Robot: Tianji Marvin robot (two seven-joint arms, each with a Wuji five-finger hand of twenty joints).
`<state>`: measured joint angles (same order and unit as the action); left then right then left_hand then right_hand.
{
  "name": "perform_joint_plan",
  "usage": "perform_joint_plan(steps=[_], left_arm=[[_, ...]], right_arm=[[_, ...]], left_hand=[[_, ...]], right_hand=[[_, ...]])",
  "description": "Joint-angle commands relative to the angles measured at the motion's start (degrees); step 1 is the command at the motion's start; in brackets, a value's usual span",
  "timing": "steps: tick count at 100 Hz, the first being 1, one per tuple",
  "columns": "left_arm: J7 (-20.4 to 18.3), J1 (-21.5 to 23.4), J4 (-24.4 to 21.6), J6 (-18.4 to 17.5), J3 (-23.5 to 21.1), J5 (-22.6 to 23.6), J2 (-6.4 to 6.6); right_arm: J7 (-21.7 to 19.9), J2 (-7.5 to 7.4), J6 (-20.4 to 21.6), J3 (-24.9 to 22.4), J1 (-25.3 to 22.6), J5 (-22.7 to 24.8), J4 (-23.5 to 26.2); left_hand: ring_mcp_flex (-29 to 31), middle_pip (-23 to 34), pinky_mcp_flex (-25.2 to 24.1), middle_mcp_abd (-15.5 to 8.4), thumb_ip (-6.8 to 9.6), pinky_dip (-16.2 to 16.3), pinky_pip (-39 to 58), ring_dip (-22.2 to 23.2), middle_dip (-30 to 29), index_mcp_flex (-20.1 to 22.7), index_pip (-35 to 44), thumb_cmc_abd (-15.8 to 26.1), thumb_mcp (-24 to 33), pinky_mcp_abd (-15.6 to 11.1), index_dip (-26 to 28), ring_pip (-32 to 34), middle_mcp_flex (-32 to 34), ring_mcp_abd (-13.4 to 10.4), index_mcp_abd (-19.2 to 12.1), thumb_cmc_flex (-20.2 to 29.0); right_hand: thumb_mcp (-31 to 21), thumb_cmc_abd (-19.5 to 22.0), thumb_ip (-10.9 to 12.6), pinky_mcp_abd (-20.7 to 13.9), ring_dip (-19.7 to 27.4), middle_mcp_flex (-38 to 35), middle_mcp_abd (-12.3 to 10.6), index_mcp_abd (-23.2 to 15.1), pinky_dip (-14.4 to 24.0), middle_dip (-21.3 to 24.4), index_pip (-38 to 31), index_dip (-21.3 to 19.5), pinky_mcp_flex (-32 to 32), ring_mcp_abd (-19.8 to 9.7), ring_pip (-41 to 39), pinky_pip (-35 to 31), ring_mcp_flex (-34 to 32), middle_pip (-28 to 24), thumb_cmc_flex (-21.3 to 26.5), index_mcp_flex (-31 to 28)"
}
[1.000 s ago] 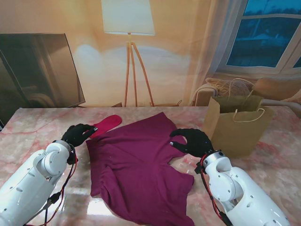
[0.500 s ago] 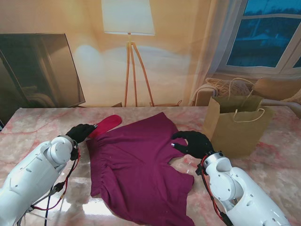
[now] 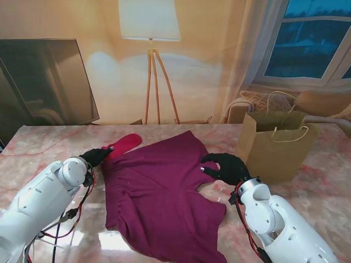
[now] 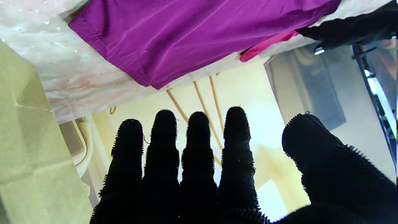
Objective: Fold the socks and the shorts into the kraft paper bag
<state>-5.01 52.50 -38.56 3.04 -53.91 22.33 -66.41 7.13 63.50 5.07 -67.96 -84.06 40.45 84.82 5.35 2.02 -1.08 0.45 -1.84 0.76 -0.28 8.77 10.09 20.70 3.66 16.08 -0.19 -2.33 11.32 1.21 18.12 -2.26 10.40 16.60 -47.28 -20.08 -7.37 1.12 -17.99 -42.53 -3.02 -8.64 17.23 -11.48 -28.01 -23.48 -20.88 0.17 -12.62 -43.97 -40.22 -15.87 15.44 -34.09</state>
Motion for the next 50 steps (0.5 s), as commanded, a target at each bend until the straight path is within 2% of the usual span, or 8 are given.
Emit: perform_joint_plan(steps=[1,20,31,50], left_arm=[[-0.6,1.3,-1.2,0.5,-0.4,0.9,0.50],[-4.8,6.1,-9.1,6.7,-4.2,3.7,2.62],[-6.5,9.3,-13.6,9.0,-6.3,6.0,3.67],[-9.2,14.2,-19.2,13.0,-8.7,8.0,4.75]], right_arm=[[-0.1,0.28,-0.1,0.1,-0.4,-0.1,0.2],[0.5,0.41,0.4,0.3,-0.3,-0.5,-0.1],[0.7,0.45,0.7,0.2,-0.5,-0.6,0.0],[1.3,0.53,1.4,-0.2,-1.2,-0.6,0.5]], left_hand=[[-2.9,1.5,0.0,7.9,3.13,-0.9,-1.0,1.9,1.6,2.2,0.2,2.9,-1.2,-0.8,-0.3,-0.6,4.7,0.4,2.5,-2.5],[-2.8,1.8,0.0,8.8,3.04,-1.0,-1.0,3.3,2.2,3.9,0.5,3.2,-1.2,-0.6,-0.5,-0.5,6.1,0.6,3.6,-2.6],[-2.7,2.0,-0.1,9.5,3.05,-1.0,-1.0,4.3,2.7,4.8,0.4,3.5,-1.1,-0.5,-0.8,0.0,7.0,0.8,4.2,-2.4],[-2.8,2.1,-0.1,10.3,3.04,-1.0,-1.0,5.5,3.2,5.5,0.5,3.9,-1.1,-0.5,-1.1,0.4,7.8,1.1,4.8,-2.0]], right_hand=[[1.0,1.2,2.5,-0.3,-0.7,1.7,1.0,-0.6,-0.3,0.0,1.0,0.0,1.0,0.2,1.2,-0.8,2.1,-0.4,-2.1,1.6],[1.1,1.2,2.6,-0.1,-0.9,1.9,0.9,-0.6,-0.1,0.0,1.0,0.0,0.9,0.5,1.2,-1.0,2.1,-0.5,-2.2,1.6],[1.2,1.2,2.6,-0.1,-1.0,1.9,0.8,-0.8,-0.1,0.0,0.9,-0.1,0.9,0.4,1.1,-1.0,2.0,-0.5,-2.1,1.4],[1.2,1.3,2.6,0.0,-1.1,1.9,0.9,-1.2,0.0,0.0,0.8,-0.2,0.9,0.5,1.2,-1.0,2.0,-0.6,-2.2,1.2]])
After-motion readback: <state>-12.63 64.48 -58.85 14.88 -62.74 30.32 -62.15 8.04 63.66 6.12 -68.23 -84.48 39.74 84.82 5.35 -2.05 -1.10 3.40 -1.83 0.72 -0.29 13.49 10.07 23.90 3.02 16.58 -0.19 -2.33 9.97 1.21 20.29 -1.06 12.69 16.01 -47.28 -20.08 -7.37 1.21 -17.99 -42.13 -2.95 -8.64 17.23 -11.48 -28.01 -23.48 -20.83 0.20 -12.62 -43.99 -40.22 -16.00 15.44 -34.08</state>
